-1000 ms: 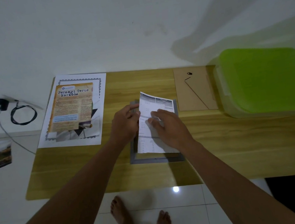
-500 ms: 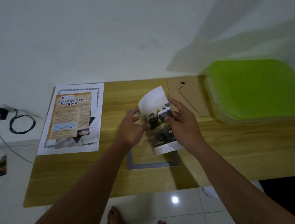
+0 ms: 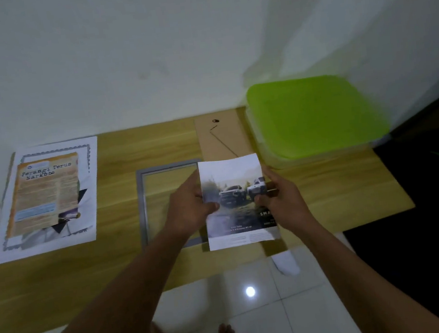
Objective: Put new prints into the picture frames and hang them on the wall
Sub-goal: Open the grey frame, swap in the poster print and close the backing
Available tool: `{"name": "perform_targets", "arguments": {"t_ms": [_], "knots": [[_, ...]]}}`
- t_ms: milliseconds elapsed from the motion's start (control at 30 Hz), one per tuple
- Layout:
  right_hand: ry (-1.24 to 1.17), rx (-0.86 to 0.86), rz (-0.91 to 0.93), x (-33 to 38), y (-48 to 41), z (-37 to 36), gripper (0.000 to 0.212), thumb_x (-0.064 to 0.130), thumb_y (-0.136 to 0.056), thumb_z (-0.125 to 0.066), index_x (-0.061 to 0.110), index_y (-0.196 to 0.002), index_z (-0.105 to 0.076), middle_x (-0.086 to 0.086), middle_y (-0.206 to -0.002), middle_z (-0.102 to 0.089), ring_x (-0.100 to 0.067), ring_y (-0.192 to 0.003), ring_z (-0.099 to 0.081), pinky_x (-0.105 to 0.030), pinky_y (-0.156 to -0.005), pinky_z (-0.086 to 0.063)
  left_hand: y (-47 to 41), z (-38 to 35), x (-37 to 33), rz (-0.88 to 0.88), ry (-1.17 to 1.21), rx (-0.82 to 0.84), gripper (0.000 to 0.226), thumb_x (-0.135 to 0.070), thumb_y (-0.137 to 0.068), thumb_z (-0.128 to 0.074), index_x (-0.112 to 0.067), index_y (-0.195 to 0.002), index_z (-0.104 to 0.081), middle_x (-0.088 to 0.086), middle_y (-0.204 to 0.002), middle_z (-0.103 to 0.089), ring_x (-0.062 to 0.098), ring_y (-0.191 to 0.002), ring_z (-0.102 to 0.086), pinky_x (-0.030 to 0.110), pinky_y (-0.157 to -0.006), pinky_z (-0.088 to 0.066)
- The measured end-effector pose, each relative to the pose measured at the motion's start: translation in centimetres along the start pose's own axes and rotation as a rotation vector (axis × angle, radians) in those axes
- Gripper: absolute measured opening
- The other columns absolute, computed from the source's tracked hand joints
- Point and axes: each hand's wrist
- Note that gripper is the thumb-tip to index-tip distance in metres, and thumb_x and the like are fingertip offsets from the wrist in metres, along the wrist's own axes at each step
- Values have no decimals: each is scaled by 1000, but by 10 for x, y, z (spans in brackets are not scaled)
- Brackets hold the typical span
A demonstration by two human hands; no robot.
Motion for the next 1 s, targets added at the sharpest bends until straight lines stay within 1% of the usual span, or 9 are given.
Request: {"name": "perform_targets", "arguments": {"t_ms": [133,233,333,433,567,633,767,867,1000], "knots": [[166,13,-11,-36,1,27,62,-2,-81,-70,27,-135,-57,6,-96,-71,-5,-77,-63,-26,-73,-53,5,-44,-5,5,-22,47,87,10,-67,-77,-38,-134,-47,-21,-73,-55,-13,-56,-58,5,-49,-41],[317,6,-21,-55,-7,40,54,9,-81,-73,26,-131,-58,-2,-97,-70,-19,-85,-67,-33,-73,-55,-2,-71,3,-13,-105,79,91,1,-69,-80,-34,-142,-40,-18,-76,-58,1,-68,-64,11,-55,-43],[457,-8,-6,-73,-16,46,53,14,-83,-72,21,-132,-55,-10,-101,-60,-28,-93,-62,-27,-71,-45,-12,-90,10,-34,-395,98,96,-18,-74,-77,-25,-151,-20,2,-93,-65,26,-89,-66,28,-64,-42],[659,-21,16,-80,-17,49,59,26,-89,-68,17,-142,-45,-15,-119,-49,-34,-112,-48,-36,-88,-46,-17,-98,7,-76,-782,113,102,-33,-80,-74,-18,-154,-6,13,-117,-58,31,-102,-59,37,-69,-44],[820,84,155,-86,-13,47,62,36,-93,-62,16,-148,-42,-12,-155,-35,-33,-140,-31,-49,-110,-34,-20,-98,6,-286,-1083,103,74,-47,-79,-67,-20,-140,-38,10,-135,-44,31,-119,-44,43,-88,-43],[901,154,238,-89,-12,46,57,40,-94,-59,15,-143,-46,-13,-154,-37,-32,-142,-31,-51,-109,-33,-23,-95,10,-342,-1116,218,66,-53,-81,-61,-24,-138,-44,8,-150,-34,32,-133,-35,47,-100,-36],[961,156,319,-89,-19,46,45,46,-93,-56,19,-129,-51,-9,-139,-47,-31,-128,-43,-46,-98,-39,-28,-93,17,-320,-1163,327,72,-62,-87,-51,-26,-147,-34,2,-161,-20,27,-150,-10,54,-116,-14],[836,78,324,-87,-18,47,39,52,-86,-60,20,-108,-56,-4,-111,-52,-28,-106,-51,-41,-89,-43,-29,-92,17,-296,-1172,313,71,-64,-86,-50,-21,-142,-43,4,-156,-31,25,-148,-17,54,-116,-17],[796,105,332,-95,-11,51,51,49,-80,-63,14,-117,-56,-10,-123,-52,-31,-117,-47,-47,-97,-42,-28,-91,16,-268,-1150,314,65,-63,-85,-52,-19,-134,-50,3,-150,-41,24,-145,-25,55,-115,-19]]}}
Point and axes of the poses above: each hand's wrist, its own y-axis away from the middle knuckle, its own z-axis out of the back of the hand, x = y × z
